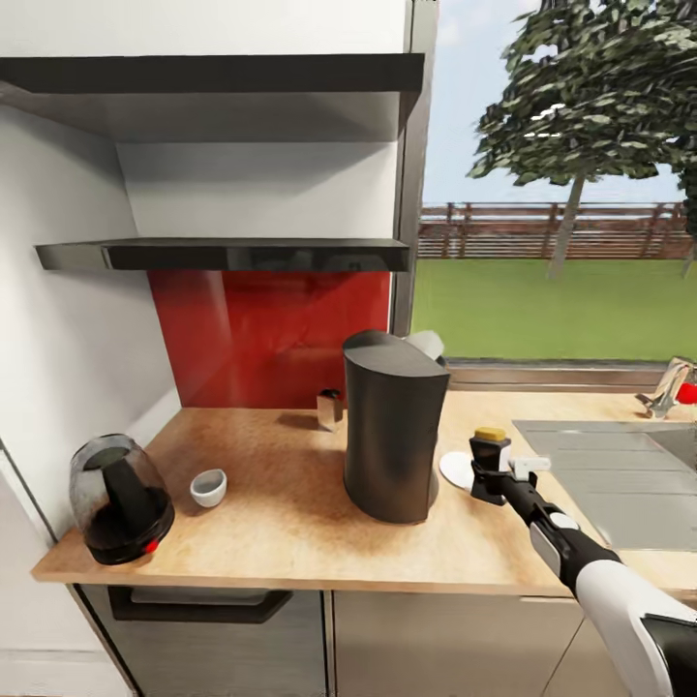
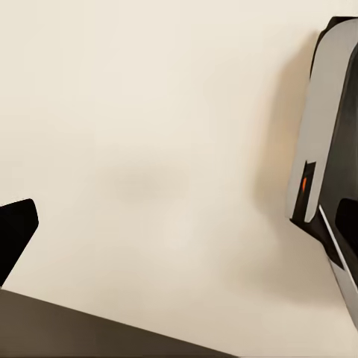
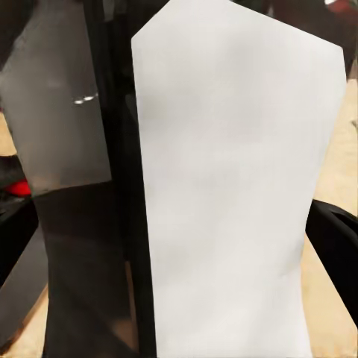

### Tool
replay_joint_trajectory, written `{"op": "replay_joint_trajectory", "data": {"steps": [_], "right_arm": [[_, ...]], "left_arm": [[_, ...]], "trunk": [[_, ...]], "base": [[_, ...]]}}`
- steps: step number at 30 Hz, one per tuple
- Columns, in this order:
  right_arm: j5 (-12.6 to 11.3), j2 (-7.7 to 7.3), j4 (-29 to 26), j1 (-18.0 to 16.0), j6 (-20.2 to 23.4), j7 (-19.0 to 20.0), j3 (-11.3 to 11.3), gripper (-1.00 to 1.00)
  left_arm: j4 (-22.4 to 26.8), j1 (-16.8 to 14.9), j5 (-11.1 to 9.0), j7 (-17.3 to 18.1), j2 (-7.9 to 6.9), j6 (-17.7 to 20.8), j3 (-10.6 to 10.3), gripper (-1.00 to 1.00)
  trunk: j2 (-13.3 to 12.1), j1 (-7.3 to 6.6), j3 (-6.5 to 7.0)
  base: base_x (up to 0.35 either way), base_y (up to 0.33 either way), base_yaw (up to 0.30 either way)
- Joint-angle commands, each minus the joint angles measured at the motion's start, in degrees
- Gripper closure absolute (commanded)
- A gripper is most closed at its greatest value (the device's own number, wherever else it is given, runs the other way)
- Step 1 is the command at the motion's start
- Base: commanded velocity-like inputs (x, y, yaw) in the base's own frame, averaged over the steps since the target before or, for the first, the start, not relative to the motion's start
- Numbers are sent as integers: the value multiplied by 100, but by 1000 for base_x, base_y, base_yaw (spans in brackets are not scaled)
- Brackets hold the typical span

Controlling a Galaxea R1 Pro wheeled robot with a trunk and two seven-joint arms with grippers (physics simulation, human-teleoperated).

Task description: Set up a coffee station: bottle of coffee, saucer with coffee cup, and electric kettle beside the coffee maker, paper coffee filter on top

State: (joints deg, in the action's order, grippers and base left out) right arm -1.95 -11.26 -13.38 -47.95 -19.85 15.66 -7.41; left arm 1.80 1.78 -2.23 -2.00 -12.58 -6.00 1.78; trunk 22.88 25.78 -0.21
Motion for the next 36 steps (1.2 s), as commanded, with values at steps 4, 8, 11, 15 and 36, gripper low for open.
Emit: {"op": "replay_joint_trajectory", "data": {"steps": [4,8,11,15,36], "right_arm": [[-24,9,89,-3,-10,60,-50,100],[-26,28,126,-3,-10,60,-48,100],[-14,112,132,-3,-10,60,-44,100],[-8,205,134,-3,-10,60,-42,100],[-6,305,990,22,-1291,43,-42,100]], "left_arm": [[9,-2,-23,-2,0,-7,16,-100],[7,-10,-23,-2,1,1,16,-100],[8,-10,-23,-2,1,8,16,-100],[6,-11,-23,-2,3,10,16,-100],[5,-11,-23,-5,10,10,16,-100]], "trunk": [[4,1,-2],[4,1,-2],[4,1,-2],[4,1,-2],[4,1,-2]], "base": [[-52,0,0],[-5,0,0],[-54,24,0],[-57,83,0],[9,23,0]]}}
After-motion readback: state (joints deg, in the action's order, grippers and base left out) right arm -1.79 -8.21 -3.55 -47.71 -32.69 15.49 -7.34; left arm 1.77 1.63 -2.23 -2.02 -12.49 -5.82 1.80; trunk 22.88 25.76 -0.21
